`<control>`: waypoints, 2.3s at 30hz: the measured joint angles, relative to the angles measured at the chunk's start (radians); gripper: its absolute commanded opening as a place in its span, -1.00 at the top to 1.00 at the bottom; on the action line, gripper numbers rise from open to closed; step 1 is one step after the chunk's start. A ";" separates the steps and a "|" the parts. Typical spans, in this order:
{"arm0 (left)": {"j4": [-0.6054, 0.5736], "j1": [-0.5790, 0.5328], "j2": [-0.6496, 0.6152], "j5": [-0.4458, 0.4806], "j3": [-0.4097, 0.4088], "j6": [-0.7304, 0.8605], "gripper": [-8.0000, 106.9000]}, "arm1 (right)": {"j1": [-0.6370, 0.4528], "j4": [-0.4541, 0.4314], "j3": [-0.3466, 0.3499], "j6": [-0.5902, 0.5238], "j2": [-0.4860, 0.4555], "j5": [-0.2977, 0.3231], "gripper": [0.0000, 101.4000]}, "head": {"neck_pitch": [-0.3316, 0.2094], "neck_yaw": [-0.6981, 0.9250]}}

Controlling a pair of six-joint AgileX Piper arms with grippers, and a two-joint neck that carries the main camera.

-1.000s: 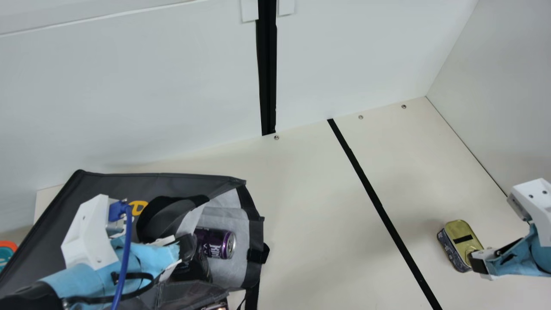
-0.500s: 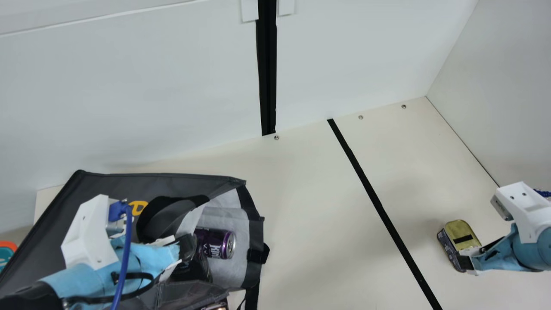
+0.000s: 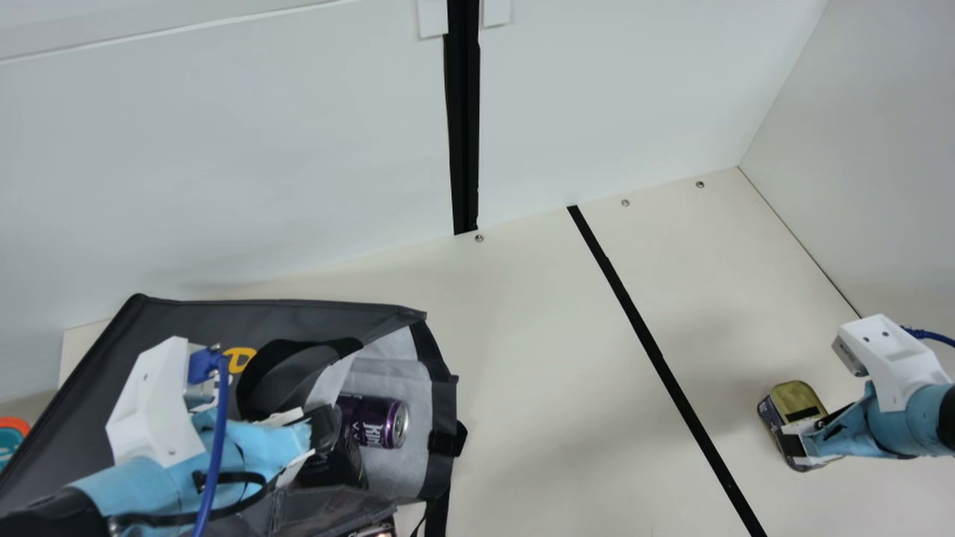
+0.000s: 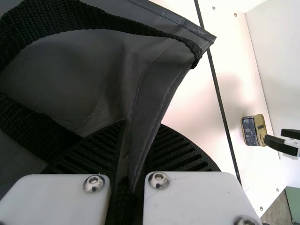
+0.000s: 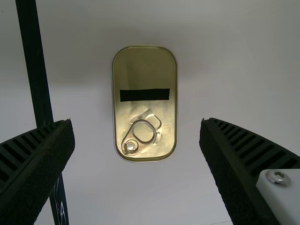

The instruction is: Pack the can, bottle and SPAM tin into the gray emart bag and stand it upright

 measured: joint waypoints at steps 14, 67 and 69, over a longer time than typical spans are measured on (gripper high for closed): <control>0.000 0.000 0.000 0.000 0.000 0.000 1.00 | 0.043 -0.006 0.012 0.031 0.121 -0.097 -0.87 | 0.000 0.000; 0.000 0.000 0.000 0.000 0.000 0.000 1.00 | 0.112 0.055 -0.121 -0.129 0.096 0.045 1.00 | 0.000 -0.002; 0.000 0.000 0.000 0.000 0.000 0.000 1.00 | 0.127 0.049 -0.118 -0.122 0.082 0.045 1.00 | 0.000 -0.002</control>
